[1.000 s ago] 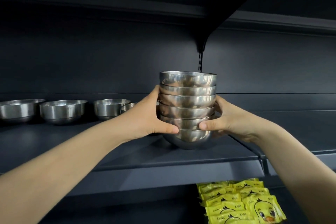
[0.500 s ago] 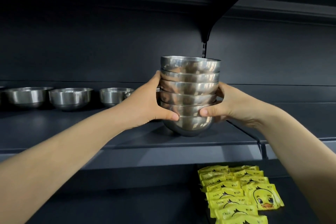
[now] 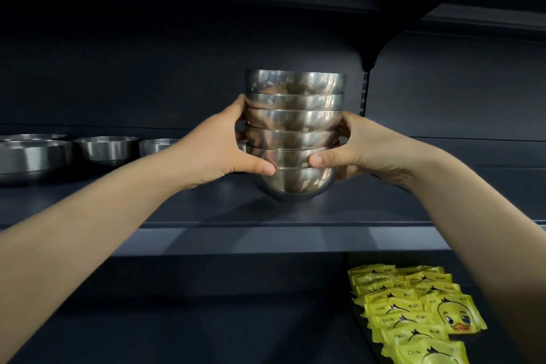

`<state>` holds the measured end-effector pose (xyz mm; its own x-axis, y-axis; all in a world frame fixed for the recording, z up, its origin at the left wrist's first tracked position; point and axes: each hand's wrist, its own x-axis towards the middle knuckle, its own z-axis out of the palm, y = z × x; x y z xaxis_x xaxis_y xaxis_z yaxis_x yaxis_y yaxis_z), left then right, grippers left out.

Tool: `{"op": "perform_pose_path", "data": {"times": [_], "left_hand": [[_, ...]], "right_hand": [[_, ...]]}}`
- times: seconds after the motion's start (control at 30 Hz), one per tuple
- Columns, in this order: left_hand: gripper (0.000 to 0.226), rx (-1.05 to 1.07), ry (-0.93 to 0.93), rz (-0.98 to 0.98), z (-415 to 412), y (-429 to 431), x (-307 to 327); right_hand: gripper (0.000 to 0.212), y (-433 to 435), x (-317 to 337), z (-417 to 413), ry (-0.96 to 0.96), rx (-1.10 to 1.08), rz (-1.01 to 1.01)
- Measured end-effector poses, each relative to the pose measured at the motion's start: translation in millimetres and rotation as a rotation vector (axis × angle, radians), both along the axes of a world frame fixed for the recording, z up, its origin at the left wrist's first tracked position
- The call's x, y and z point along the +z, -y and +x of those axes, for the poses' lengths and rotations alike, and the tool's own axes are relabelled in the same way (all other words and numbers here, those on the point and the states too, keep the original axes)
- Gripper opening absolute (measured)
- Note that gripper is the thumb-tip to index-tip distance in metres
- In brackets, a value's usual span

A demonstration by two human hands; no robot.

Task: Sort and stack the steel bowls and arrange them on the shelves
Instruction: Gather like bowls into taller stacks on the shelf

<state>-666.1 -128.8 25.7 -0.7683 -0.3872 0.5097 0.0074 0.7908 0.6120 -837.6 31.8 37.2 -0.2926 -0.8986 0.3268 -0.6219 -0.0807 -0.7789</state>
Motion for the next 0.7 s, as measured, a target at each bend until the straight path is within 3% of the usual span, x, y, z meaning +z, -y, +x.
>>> {"op": "perform_pose_path", "data": {"times": [0.1,0.2,0.3,0.43,0.57,0.7], "left_hand": [[0.119,0.018,0.018,0.011,24,21,-1],[0.097,0.018,0.018,0.005,47,41,-2],[0.087,-0.001,0.019,0.017,66,62,-3],[0.104,-0.011,0.031,0.051,80,88,-10],[0.129,-0.001,0.041,0.085,87,107,-20],[0.131,0.012,0.027,0.088,86,115,-26]], "right_hand": [[0.067,23,-3,21,0.033,0.029,-0.002],[0.043,46,-8,42,0.070,0.068,-0.032],[0.040,71,-16,59,0.090,0.071,-0.026],[0.071,99,-23,77,0.089,-0.017,-0.028],[0.083,117,-30,84,0.105,-0.033,-0.008],[0.062,121,-30,82,0.146,-0.034,0.004]]}}
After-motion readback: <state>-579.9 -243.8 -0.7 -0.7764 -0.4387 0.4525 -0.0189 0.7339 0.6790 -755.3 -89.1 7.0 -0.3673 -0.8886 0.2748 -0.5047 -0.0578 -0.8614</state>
